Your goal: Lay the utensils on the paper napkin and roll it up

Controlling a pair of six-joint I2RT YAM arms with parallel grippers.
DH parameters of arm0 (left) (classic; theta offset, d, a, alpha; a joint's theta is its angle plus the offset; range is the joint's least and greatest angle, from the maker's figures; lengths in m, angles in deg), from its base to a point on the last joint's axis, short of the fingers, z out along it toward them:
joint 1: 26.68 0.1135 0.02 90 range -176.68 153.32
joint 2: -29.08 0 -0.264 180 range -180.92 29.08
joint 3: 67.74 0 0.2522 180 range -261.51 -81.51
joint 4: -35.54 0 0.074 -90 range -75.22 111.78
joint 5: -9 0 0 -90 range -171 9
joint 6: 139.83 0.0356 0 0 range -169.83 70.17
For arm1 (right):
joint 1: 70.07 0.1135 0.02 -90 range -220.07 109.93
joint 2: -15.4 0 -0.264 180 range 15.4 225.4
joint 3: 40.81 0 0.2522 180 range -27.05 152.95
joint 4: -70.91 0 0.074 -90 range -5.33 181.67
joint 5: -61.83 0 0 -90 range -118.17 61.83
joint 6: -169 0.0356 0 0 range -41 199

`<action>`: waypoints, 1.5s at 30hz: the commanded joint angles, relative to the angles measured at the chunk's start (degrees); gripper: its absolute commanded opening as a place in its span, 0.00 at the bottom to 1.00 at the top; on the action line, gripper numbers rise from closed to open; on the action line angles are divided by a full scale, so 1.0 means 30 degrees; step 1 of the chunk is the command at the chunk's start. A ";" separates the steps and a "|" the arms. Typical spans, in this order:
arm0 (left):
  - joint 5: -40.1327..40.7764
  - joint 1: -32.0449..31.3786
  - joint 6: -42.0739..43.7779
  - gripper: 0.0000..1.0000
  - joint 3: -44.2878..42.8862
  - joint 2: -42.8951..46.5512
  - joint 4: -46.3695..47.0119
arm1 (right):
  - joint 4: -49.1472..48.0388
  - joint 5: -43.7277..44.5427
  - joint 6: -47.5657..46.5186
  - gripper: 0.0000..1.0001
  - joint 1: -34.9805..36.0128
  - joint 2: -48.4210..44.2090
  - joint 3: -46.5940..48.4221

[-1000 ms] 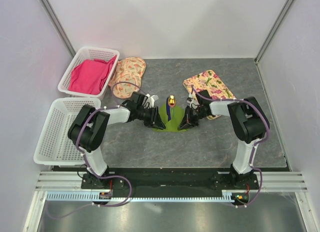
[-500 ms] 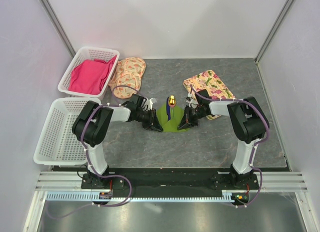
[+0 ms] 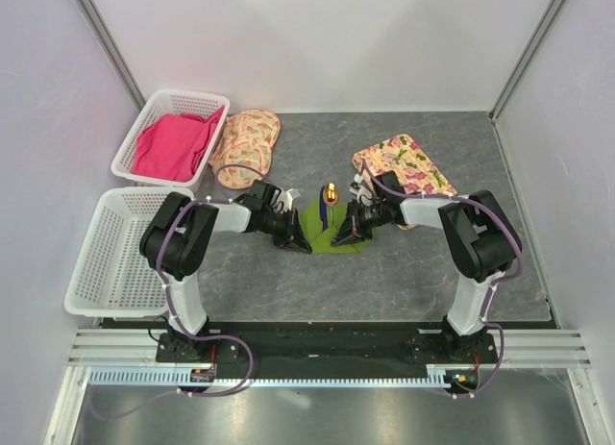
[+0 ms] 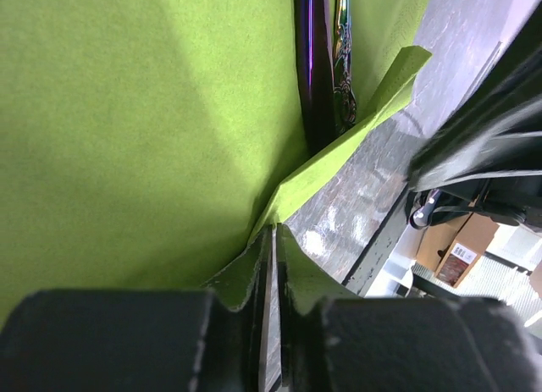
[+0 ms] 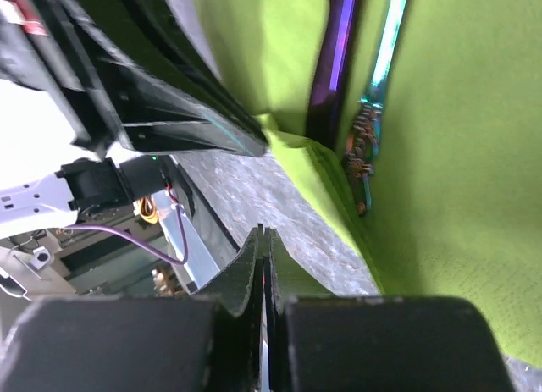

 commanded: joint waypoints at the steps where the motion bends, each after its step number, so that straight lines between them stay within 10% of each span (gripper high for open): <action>1: 0.1169 0.0056 0.0093 0.10 0.0029 -0.0547 -0.0793 | -0.0754 -0.0501 0.0087 0.00 -0.0001 0.0871 -0.0323; 45: 0.2019 0.0525 0.0416 0.02 0.0440 -0.0664 -0.1379 | 0.2234 0.0261 -0.3164 0.00 -0.2548 0.1459 -0.1436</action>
